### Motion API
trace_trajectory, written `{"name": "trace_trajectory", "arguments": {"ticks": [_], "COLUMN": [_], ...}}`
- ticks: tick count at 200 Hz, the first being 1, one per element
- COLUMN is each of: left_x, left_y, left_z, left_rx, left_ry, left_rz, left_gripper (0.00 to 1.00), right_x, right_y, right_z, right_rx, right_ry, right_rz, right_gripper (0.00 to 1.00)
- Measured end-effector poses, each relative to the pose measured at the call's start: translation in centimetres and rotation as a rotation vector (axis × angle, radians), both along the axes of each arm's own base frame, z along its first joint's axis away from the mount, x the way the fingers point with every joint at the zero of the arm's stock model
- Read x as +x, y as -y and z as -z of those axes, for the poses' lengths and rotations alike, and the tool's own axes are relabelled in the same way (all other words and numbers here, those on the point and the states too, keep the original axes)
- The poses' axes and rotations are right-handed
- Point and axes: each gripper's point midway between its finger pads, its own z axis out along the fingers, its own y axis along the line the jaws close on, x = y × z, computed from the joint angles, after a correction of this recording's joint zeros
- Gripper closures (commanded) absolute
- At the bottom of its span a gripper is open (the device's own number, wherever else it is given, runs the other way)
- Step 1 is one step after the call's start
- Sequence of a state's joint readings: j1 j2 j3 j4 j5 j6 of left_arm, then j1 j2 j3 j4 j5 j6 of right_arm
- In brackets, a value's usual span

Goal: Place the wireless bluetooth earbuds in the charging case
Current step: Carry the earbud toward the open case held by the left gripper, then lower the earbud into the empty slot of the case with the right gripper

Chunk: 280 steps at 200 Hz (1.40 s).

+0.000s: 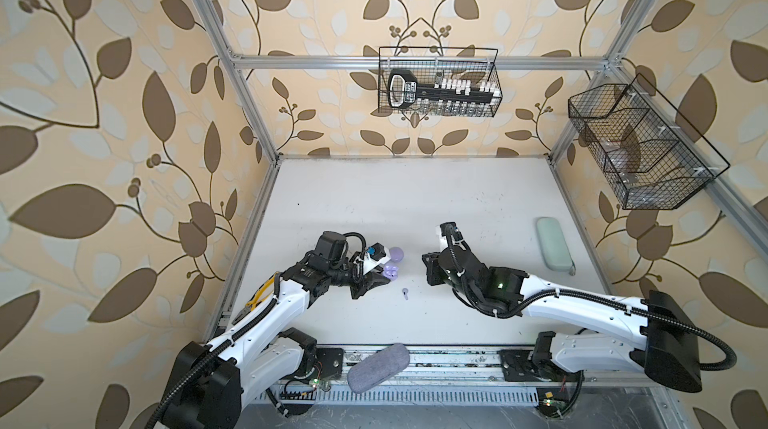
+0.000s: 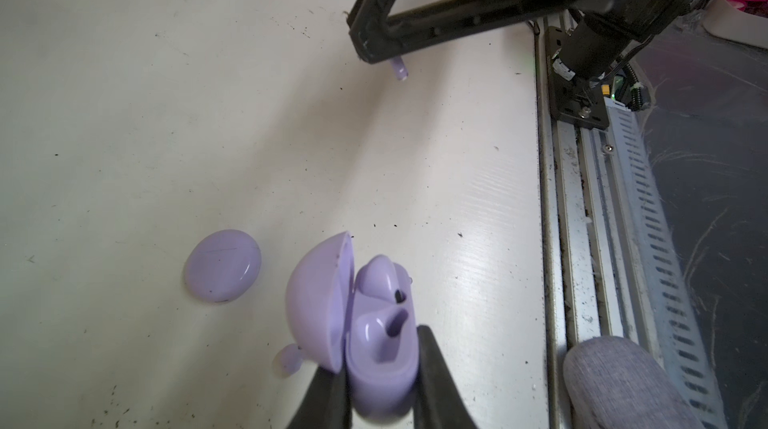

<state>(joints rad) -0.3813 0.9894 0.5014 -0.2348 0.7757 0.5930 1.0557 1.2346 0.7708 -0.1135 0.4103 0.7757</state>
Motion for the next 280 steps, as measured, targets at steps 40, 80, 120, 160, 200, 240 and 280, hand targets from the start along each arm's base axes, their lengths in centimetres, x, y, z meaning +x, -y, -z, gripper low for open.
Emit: {"name": "trace_trajectory", "arguments": {"ticks": [40,80,120,160,200,240,280], "left_x": [0.0,0.1,0.1,0.1,0.1,0.2,0.4], "left_y": [0.0,0.0,0.0,0.0,0.0,0.0,0.0], "left_z": [0.3,0.3,0.3,0.3,0.3,0.3,0.2], "left_rx": [0.003,0.003,0.002,0.002,0.001,0.002,0.002], "left_ry": [-0.017,-0.028,-0.028,-0.028,-0.028,-0.024,-0.016], "left_rz": [-0.007,-0.012,-0.014,-0.014,-0.015,-0.018,-0.021], "left_gripper": [1.00,1.00,1.00,1.00,1.00,1.00,1.00], "right_x": [-0.6,-1.2,-1.7,-2.4,-2.7,-2.8,-2.5], "right_y": [-1.7,-3.8,-5.7,-7.1,-7.8,-8.4,-8.8], "right_z": [-1.6,-2.8,-0.7,-0.5,-1.6,-1.7,-1.2], "right_rx": [0.076,0.154,0.139,0.165,0.210,0.227,0.221], "right_ry": [0.054,0.091,0.074,0.079,0.100,0.114,0.118], "right_rz": [-0.013,-0.034,-0.054,-0.077,-0.087,-0.084,-0.075], "right_gripper": [0.86,0.86,0.86,0.86,0.86,0.86,0.86]}}
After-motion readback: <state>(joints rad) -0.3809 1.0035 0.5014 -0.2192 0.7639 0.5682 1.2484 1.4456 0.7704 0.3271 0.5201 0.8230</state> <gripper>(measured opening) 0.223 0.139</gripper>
